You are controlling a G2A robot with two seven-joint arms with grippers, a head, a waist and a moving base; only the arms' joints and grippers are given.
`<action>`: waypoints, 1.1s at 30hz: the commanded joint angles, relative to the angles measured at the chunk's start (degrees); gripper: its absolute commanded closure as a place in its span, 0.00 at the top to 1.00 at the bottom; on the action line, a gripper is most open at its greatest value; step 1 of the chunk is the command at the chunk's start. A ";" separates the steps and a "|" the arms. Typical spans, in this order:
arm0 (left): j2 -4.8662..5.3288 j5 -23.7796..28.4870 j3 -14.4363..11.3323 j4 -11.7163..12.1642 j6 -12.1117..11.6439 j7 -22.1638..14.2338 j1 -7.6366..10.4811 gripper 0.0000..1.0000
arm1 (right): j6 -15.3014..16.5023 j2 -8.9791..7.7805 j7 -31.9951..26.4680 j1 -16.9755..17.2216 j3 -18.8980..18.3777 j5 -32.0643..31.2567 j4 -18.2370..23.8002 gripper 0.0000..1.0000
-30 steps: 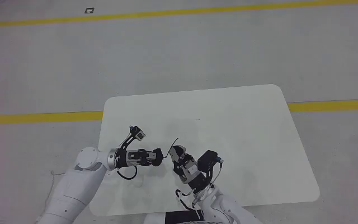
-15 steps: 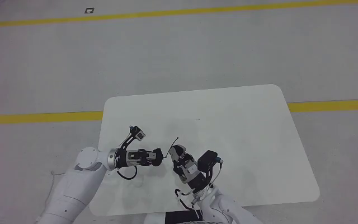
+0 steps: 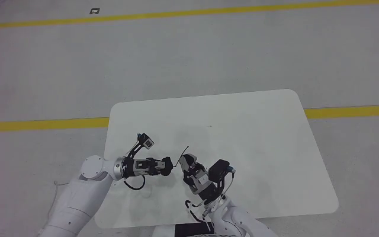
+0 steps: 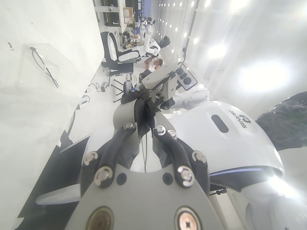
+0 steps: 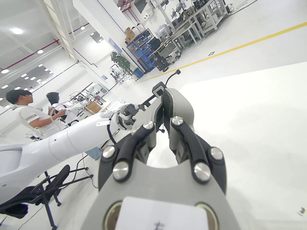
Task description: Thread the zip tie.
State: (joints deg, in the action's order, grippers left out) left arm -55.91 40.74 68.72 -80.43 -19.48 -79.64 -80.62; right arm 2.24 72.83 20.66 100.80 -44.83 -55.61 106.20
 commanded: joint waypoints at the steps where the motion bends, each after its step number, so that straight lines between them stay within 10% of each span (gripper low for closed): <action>1: 0.00 0.00 0.00 0.00 0.00 0.00 0.00 0.00 | -0.04 -0.07 -0.17 -0.06 0.08 0.16 -0.09 0.00; 33: 0.00 0.00 0.00 0.00 0.00 0.00 0.00 0.00 | 0.88 -0.68 -2.31 -0.95 1.14 0.32 -0.64 0.00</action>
State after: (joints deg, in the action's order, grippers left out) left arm -55.91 40.74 68.72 -80.43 -19.48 -79.64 -80.62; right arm 3.19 72.15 18.40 99.83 -43.66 -55.23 105.56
